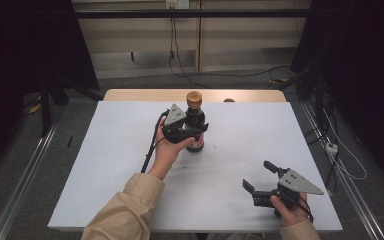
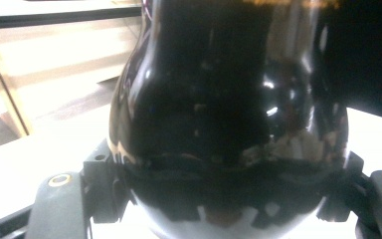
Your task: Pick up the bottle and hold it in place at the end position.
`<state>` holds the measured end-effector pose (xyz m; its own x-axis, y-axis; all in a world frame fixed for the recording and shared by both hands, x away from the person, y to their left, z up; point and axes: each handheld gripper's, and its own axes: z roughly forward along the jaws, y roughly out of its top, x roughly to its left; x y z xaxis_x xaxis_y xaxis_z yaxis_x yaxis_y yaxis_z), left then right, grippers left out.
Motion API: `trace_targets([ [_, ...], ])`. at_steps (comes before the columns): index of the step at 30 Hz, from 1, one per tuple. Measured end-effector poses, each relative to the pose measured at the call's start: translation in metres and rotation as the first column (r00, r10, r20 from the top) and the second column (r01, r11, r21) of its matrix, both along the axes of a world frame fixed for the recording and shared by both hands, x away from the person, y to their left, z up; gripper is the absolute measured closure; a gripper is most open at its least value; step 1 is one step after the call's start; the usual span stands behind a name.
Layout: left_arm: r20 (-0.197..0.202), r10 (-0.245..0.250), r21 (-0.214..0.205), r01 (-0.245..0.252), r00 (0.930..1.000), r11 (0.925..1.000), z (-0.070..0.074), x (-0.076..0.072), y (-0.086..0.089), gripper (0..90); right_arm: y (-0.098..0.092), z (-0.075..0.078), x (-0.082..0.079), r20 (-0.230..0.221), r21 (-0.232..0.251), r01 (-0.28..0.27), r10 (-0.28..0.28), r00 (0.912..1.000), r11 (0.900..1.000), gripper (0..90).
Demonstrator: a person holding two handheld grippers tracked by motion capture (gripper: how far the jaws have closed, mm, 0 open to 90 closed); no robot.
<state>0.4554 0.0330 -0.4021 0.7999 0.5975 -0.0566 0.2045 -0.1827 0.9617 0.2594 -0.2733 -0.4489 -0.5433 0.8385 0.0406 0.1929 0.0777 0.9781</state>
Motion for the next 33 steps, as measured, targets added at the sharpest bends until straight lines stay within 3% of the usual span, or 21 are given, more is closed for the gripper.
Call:
trace_targets([
  [4,-0.015,0.027,-0.01,-0.028,0.9995,0.9996,-0.002,-0.004,0.0,26.8,0.001,0.0,0.0,-0.007,0.0,-0.004,0.004,1.0,1.0,2.7],
  [11,0.004,0.04,0.009,-0.04,0.9992,0.9992,-0.002,-0.006,-0.001,28.0,0.004,0.001,0.003,-0.021,-0.007,-0.013,0.013,0.9997,0.9999,2.6],
  [19,0.013,0.029,0.016,-0.029,0.9995,0.9995,-0.003,-0.004,0.0,28.8,0.011,0.008,0.019,-0.06,-0.007,0.005,-0.005,0.9982,1.0,1.2],
  [27,0.013,0.013,0.028,-0.013,0.9998,0.9995,-0.002,-0.003,0.002,29.4,0.021,0.016,0.031,-0.092,0.008,-0.029,0.029,0.9953,0.9996,1.9],
  [33,0.013,-0.008,0.029,0.007,0.9999,0.9996,-0.002,-0.002,0.003,30.1,0.024,0.019,0.037,-0.103,0.018,-0.025,0.027,0.9943,0.9995,3.2],
])
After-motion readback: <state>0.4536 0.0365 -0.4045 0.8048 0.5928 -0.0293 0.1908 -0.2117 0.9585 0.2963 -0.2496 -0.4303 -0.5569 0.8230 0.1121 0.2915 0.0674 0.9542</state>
